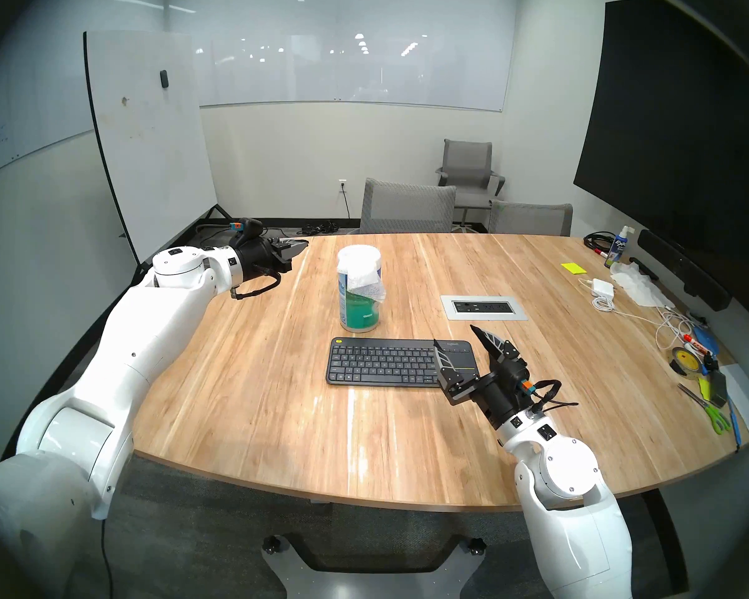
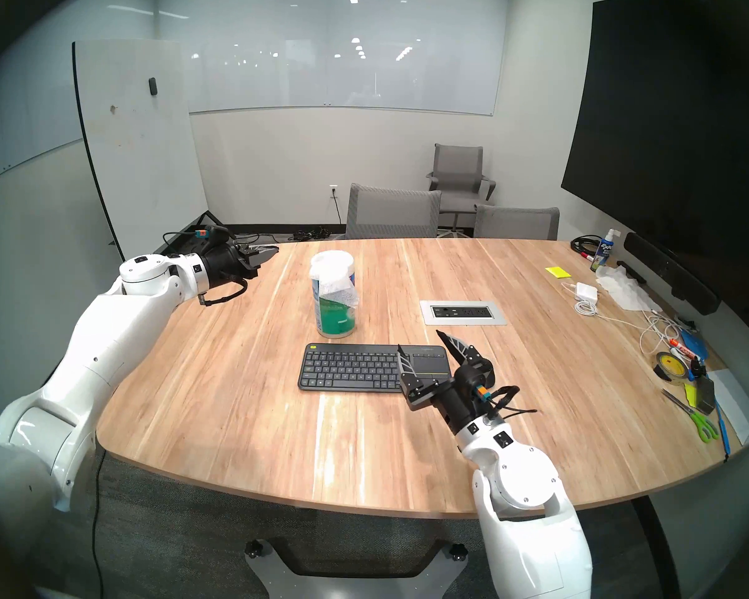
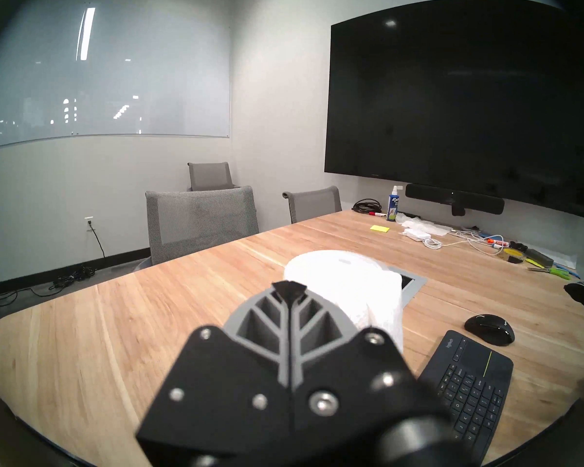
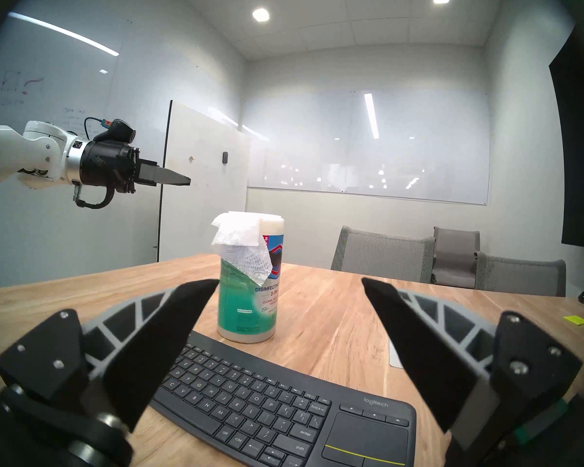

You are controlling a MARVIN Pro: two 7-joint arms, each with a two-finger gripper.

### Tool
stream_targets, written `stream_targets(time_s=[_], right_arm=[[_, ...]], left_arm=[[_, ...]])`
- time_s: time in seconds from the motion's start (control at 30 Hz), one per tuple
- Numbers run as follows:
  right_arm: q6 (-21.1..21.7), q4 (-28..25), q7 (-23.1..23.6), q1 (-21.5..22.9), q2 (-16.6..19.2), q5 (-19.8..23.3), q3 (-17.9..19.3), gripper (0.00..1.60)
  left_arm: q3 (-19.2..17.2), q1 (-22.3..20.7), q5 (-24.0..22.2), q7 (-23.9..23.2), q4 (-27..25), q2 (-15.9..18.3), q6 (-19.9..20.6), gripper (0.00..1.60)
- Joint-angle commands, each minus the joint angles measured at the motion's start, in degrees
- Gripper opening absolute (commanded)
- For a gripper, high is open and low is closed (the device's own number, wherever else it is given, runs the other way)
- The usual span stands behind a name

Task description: Wipe the keyboards and mice with a disinfecting wipe, then set the wipe down

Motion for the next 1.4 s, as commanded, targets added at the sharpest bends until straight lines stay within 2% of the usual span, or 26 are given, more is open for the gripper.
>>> stream_targets(time_s=[0.0, 0.03, 0.13, 0.17, 0.57, 0.93, 1.37], right_arm=[[0.1, -1.6, -0.1, 1.0, -0.6, 0.0, -0.8, 1.60], [0.2, -1.6, -0.1, 1.0, -0.6, -0.1, -0.9, 1.60], [0.2, -1.6, -0.2, 1.1, -0.7, -0.3, -1.1, 1.60], [0.3, -1.5, -0.2, 1.1, -0.7, -0.4, -1.2, 1.60], [0.6, -0.7, -0.7, 1.7, -1.0, -1.1, -2.0, 1.60], [0.9, 0.2, -1.1, 2.1, -1.1, -1.5, -2.8, 1.60], [1.3, 0.8, -1.6, 2.3, -1.2, -1.7, -3.2, 1.60]], left_arm=[[-0.7, -5.4, 1.3, 0.5, 1.8, -2.4, 0.6, 0.00], [0.4, -7.0, 1.3, 0.1, 3.6, -2.6, 0.6, 0.00], [-0.2, -7.3, 2.3, 0.3, 4.3, -3.5, 0.7, 0.00], [0.5, -8.7, 2.5, -0.1, 5.8, -3.7, 0.6, 0.00], [0.9, -13.6, 5.2, -1.9, 13.6, -7.3, -0.8, 0.00], [1.9, -18.5, 7.0, -4.2, 22.7, -11.3, -4.1, 0.00], [2.1, -22.7, 7.8, -5.9, 31.2, -14.3, -7.6, 0.00]])
